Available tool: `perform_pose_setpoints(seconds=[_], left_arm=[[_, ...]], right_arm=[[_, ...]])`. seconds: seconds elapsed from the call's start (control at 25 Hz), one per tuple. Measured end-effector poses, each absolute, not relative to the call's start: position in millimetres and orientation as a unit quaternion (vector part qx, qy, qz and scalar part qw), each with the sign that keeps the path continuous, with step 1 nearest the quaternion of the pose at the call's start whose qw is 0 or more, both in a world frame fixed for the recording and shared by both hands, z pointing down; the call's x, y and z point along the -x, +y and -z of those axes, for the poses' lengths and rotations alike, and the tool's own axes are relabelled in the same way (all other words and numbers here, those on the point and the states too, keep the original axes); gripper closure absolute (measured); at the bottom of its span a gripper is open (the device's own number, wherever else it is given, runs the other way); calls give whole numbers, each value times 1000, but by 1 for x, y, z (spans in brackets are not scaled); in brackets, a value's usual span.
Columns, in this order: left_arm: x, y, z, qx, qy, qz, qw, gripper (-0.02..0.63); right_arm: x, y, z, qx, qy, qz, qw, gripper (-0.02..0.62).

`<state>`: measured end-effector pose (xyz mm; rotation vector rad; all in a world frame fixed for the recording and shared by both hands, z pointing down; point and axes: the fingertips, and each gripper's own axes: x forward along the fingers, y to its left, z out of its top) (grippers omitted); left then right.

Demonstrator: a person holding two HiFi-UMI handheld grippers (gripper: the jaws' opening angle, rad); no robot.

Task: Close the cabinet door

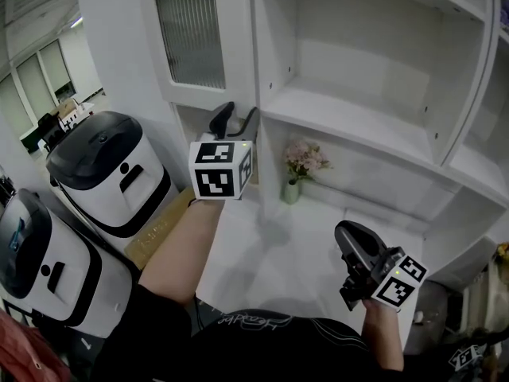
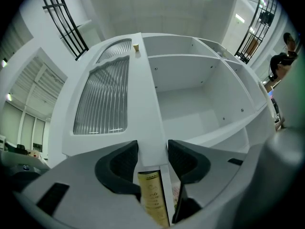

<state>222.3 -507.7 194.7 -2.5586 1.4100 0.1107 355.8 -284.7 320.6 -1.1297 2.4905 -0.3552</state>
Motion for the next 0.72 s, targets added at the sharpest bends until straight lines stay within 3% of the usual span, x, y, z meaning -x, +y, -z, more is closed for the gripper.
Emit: perform_pose_setpoints(seconds=[0.72], left_arm=[[-229,-520,-193,879,467,-42,85,397]], right_arm=[[-358,-289,-324,408,885,128,185,534]])
